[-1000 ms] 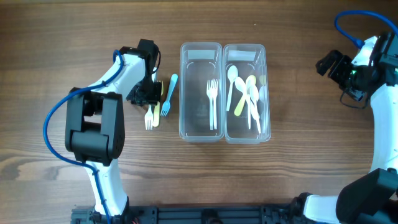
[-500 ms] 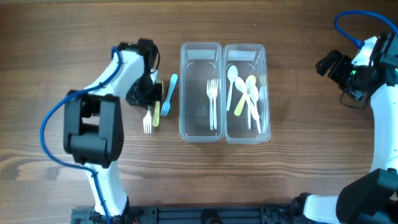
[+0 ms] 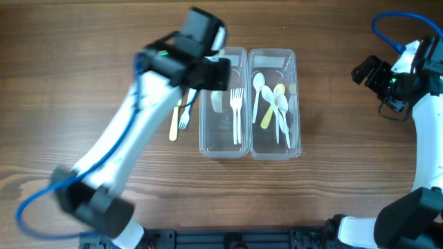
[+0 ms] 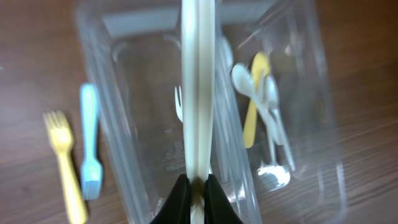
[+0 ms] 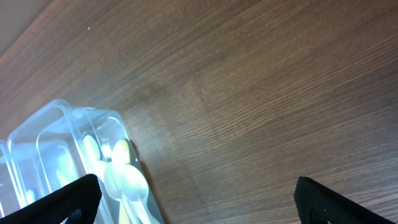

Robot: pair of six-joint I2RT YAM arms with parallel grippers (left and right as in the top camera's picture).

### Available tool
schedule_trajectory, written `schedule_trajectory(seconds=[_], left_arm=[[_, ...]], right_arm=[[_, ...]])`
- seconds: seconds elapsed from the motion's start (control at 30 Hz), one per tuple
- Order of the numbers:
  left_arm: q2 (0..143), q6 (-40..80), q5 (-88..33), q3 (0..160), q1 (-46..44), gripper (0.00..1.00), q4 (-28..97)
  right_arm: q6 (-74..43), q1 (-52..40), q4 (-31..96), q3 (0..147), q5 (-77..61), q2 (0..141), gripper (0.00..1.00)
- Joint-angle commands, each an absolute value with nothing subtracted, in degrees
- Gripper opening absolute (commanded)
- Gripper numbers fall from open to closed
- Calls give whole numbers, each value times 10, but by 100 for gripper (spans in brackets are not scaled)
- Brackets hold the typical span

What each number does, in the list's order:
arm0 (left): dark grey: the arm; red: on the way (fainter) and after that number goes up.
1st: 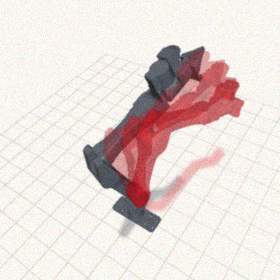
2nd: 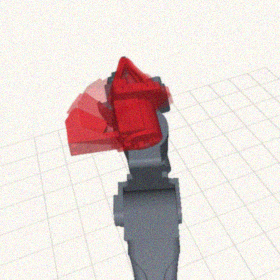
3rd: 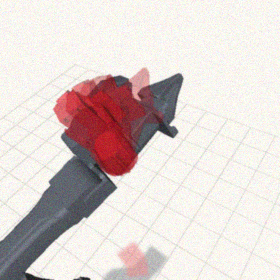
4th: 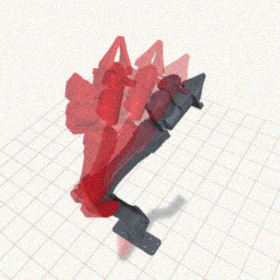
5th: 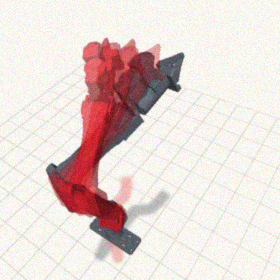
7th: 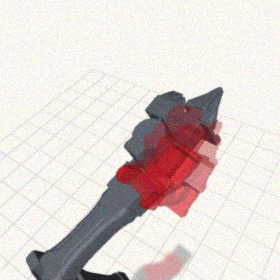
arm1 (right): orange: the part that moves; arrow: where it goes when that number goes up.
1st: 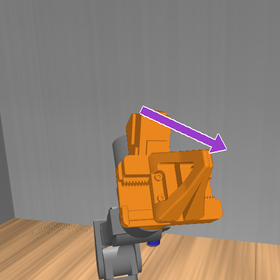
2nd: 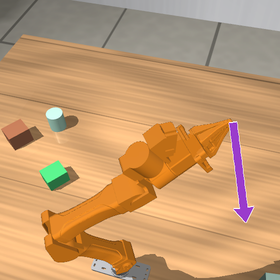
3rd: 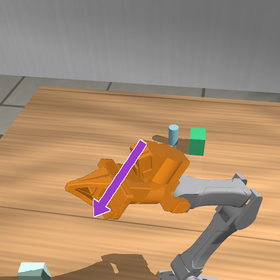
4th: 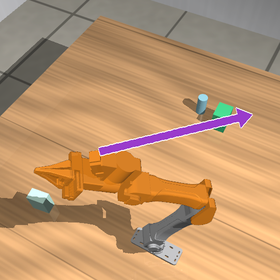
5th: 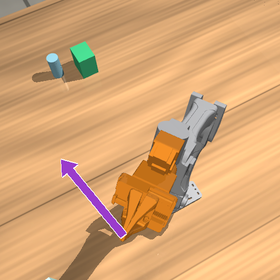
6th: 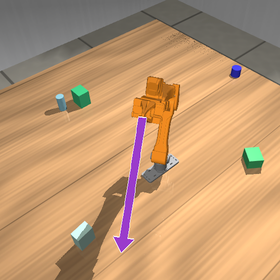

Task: Pack container
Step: 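Grasp the white fork with the left gripper and drop it in the left container, then grasp the yellow fork with the left gripper and place it in the left container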

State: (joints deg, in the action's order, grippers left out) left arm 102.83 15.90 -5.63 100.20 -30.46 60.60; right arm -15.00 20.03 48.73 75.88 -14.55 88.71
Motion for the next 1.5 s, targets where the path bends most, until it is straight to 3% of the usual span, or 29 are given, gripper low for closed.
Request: schedule_trajectory(seconds=[0.0, 0.03, 0.13, 0.27, 0.43, 0.7, 1.37, 1.47], left_arm=[[1122, 214, -47, 986, -326, 14, 584], [1139, 220, -48, 986, -328, 27, 571], [1157, 233, -49, 987, -325, 43, 548], [1109, 227, -49, 1021, -305, 45, 585], [1040, 215, 49, 1025, -251, 58, 637], [1074, 94, 45, 969, -151, 54, 677], [1218, 59, 22, 855, -149, 56, 575], [1226, 59, 23, 845, -147, 51, 558]], right_arm=[[-156, 199, 488, 773, -150, 876, 100], [-157, 199, 488, 773, -150, 876, 100], [-157, 199, 487, 773, -150, 876, 100], [-156, 199, 487, 773, -150, 876, 100], [-157, 199, 487, 773, -150, 876, 100], [-171, 199, 488, 773, -150, 876, 100], [-171, 199, 490, 773, -150, 876, 100], [-169, 199, 491, 773, -150, 876, 100]])
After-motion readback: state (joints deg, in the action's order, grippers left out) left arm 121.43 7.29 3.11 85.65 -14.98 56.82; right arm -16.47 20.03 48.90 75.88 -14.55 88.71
